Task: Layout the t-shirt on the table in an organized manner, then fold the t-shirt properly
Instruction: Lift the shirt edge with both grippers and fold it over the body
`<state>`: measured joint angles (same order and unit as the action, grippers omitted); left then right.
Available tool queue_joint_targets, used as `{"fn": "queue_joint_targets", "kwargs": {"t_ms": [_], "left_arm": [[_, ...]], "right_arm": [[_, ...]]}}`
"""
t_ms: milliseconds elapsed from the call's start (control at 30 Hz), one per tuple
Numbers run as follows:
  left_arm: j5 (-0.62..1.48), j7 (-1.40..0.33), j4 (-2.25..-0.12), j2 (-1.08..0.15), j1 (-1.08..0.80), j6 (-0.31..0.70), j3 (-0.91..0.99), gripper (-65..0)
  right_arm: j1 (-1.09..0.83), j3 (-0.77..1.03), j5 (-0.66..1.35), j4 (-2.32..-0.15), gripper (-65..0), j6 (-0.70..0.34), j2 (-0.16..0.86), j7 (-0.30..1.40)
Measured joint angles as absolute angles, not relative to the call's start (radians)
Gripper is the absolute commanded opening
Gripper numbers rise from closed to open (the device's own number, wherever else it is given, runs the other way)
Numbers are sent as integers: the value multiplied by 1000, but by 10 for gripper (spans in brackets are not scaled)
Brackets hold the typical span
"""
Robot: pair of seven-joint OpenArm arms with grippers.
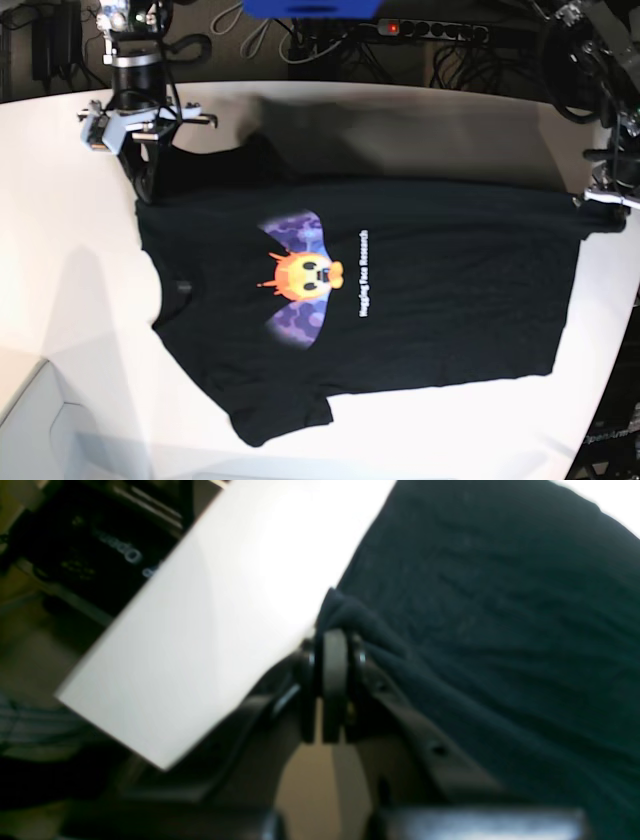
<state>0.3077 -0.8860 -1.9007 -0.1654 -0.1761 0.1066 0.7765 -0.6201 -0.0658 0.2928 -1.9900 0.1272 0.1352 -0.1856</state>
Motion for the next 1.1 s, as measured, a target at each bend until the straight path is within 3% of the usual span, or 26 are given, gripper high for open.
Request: {"fn": "queue_joint_targets", "kwargs": {"t_ms": [167,367,867,1100], "left_arm": [[319,-879,-1958,-169,-94,109,770,-650],[312,-884,-1977,-182,23,108,771,-650],[312,-879,-1983,-212,362,108,657,-650],[311,-871,-2009,-213,477,106,664,-650]], "right_arm": [[-530,-67,294,-2009,-650,127,137,-252],[-422,-65,293,-2018,-650,127,181,-196],[12,-59,292,-2013,-650,125,146,-194],[117,-59,292,-2014,-650,125,146,-346]]}}
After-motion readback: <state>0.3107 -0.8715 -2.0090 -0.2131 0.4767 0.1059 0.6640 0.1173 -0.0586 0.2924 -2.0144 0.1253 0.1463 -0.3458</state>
